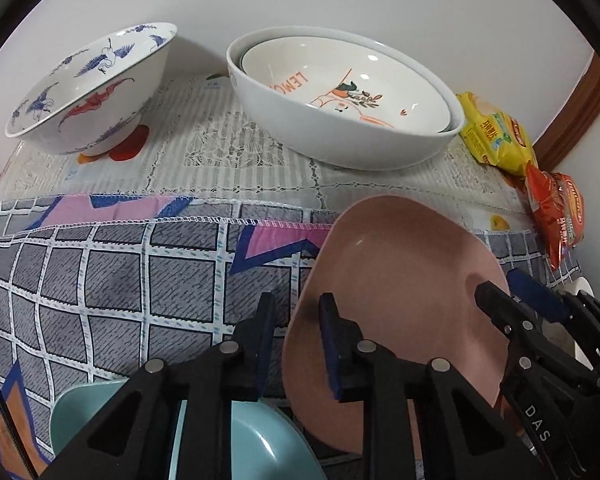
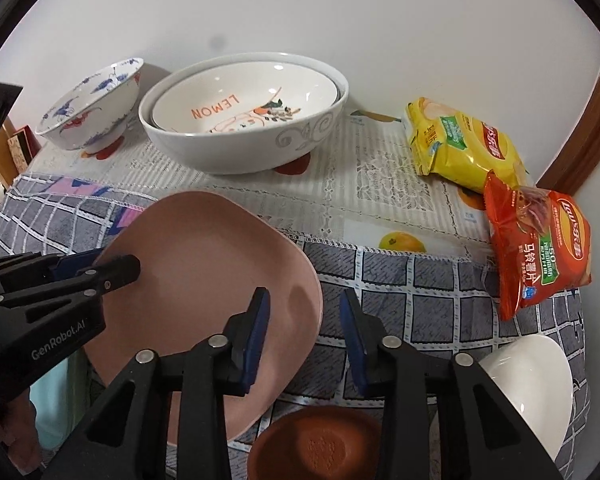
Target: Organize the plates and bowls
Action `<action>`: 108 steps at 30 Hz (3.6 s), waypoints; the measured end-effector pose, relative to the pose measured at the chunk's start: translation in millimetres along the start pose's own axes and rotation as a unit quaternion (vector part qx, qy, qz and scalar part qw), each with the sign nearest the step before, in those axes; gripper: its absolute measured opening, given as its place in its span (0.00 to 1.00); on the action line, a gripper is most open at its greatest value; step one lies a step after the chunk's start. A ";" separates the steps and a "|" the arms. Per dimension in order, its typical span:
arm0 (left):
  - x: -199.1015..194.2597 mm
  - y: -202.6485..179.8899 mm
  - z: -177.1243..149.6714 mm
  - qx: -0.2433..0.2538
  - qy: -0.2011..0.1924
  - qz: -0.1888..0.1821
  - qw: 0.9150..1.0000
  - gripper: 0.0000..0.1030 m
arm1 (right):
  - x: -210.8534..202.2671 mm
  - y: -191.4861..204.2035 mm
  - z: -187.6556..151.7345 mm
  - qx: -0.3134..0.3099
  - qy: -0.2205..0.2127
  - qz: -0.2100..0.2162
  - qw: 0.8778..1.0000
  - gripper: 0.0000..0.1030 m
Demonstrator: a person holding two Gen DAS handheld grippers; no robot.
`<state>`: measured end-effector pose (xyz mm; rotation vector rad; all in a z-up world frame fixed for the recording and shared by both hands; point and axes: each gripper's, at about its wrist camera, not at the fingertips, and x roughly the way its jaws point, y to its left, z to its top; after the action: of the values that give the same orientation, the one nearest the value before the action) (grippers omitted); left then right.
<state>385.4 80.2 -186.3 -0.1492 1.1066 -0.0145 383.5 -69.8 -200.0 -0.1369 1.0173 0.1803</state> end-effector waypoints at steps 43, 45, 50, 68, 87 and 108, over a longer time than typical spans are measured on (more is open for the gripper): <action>-174.2 -0.6 -51.7 -0.011 -0.098 -0.010 0.995 0.10 | -147.5 -13.0 -27.6 0.117 -0.076 0.095 0.986 0.05; -178.5 2.0 -55.2 -0.012 -0.100 -0.007 0.995 0.10 | -152.3 -8.7 -29.6 0.116 -0.078 0.098 0.985 0.05; -187.0 12.2 -64.2 -0.017 -0.106 -0.004 0.994 0.10 | -160.3 2.9 -32.1 0.113 -0.083 0.103 0.985 0.05; -182.1 44.3 -77.1 -0.036 -0.098 -0.005 0.995 0.10 | -151.3 34.6 -32.6 0.095 -0.073 0.104 0.987 0.05; -125.9 92.4 -89.8 -0.076 -0.045 0.014 0.996 0.10 | -92.0 77.0 -32.9 0.067 -0.018 0.117 0.991 0.05; -92.6 112.1 -85.5 -0.090 -0.012 0.022 0.996 0.10 | -35.2 109.0 -9.3 0.002 -0.002 0.128 0.992 0.09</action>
<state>260.6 189.5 -155.7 -0.2852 1.0860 0.1273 334.5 31.8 -178.1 -0.0015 1.0301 0.4125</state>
